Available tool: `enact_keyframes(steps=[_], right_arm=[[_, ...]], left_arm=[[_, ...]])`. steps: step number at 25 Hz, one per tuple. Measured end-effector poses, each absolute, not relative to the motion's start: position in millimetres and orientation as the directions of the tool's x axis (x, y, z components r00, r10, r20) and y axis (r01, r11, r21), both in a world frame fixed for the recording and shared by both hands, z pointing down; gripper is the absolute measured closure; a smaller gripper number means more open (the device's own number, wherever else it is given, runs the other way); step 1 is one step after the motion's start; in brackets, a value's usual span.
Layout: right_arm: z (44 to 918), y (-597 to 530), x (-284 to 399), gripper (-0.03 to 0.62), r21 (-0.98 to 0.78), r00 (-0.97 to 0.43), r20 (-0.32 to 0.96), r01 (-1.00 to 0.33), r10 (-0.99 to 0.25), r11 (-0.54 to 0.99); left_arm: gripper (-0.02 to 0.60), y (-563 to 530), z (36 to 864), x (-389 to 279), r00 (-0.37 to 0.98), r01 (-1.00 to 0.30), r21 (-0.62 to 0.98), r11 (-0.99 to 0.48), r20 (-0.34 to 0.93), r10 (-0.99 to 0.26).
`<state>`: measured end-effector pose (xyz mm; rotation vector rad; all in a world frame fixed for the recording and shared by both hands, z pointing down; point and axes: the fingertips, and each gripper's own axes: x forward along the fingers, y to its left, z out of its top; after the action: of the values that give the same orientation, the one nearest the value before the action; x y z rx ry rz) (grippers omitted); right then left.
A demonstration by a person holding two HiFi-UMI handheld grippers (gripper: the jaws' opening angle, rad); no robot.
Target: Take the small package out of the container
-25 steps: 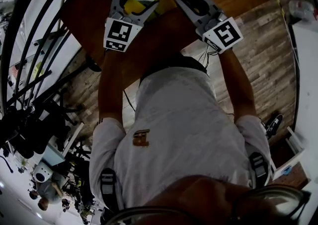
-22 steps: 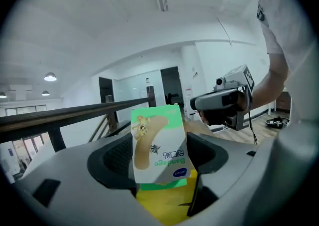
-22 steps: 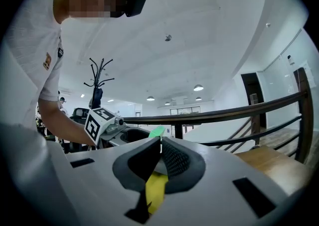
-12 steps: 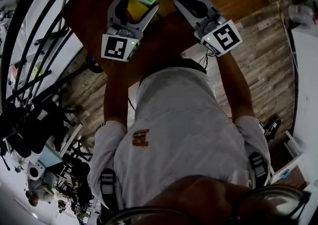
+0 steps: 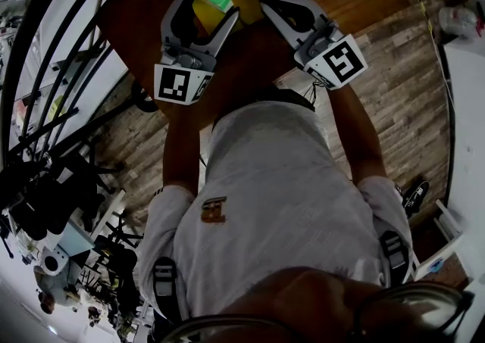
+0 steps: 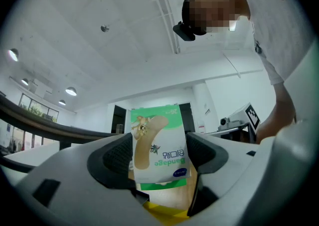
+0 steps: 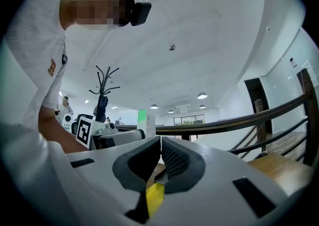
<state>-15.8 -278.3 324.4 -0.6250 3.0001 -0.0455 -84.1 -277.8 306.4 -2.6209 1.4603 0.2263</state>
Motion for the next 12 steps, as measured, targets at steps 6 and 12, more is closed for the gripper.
enact_keyframes(steps=[6,12], right_arm=[[319,-270,-15,0.562,-0.049,-0.907,-0.100,-0.405,-0.408,0.913],[316,-258,-19,0.562,-0.057,-0.908,-0.096,-0.404,-0.407,0.913]], left_arm=[[0.213,-269,304,-84,0.511,-0.856,-0.035,-0.516,-0.210,-0.834],[0.213,-258,299,-88,0.509,-0.857,-0.038,-0.514,-0.221,-0.832]])
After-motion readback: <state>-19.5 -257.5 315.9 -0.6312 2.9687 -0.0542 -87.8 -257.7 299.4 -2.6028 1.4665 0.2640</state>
